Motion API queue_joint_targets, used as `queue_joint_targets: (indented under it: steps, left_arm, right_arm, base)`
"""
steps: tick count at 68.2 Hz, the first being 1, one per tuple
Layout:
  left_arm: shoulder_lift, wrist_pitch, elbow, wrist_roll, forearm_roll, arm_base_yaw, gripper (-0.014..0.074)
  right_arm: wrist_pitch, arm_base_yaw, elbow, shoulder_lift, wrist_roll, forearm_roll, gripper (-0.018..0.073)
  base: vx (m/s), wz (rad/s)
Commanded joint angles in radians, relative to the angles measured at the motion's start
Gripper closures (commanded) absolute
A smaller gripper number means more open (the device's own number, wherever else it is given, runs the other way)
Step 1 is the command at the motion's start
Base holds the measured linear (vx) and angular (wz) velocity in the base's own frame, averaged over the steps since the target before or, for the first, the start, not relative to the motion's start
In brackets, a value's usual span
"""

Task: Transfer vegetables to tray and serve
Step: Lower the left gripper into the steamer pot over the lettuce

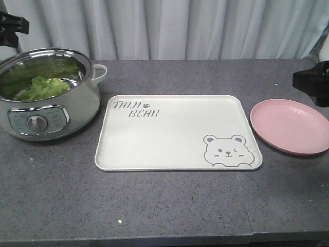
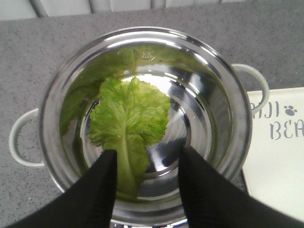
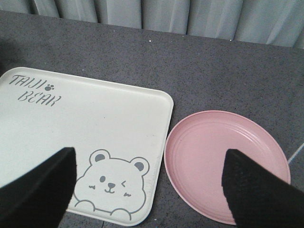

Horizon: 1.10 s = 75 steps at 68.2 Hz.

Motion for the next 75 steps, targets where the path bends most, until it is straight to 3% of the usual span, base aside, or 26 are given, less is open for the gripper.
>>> queue_joint_targets:
  steps: [1,17,32,75]
  left_arm:
    - [0.055,0.007,-0.110,-0.001,-0.018,0.003,0.0285]
    - [0.216,0.053,-0.229,-0.004,-0.049,0.007,0.0246]
    - [0.286,0.051,-0.228,-0.004,-0.050,0.007,0.0194]
    - [0.450,0.055,-0.228,-0.004,-0.042,0.007,0.0194]
  right_arm:
    - [-0.039,-0.003,-0.038,-0.011,-0.011,0.013,-0.0034]
    - [-0.029,-0.003,-0.038,-0.011,-0.013,0.013,-0.0034]
    - [-0.002,-0.003,-0.038,-0.011,-0.027,0.044,-0.0034]
    - [0.015,-0.003,-0.038,-0.011,-0.062,0.099,-0.0034]
  base:
    - [0.00,0.00]
    - [0.00,0.00]
    - [0.00,0.00]
    - [0.00,0.00]
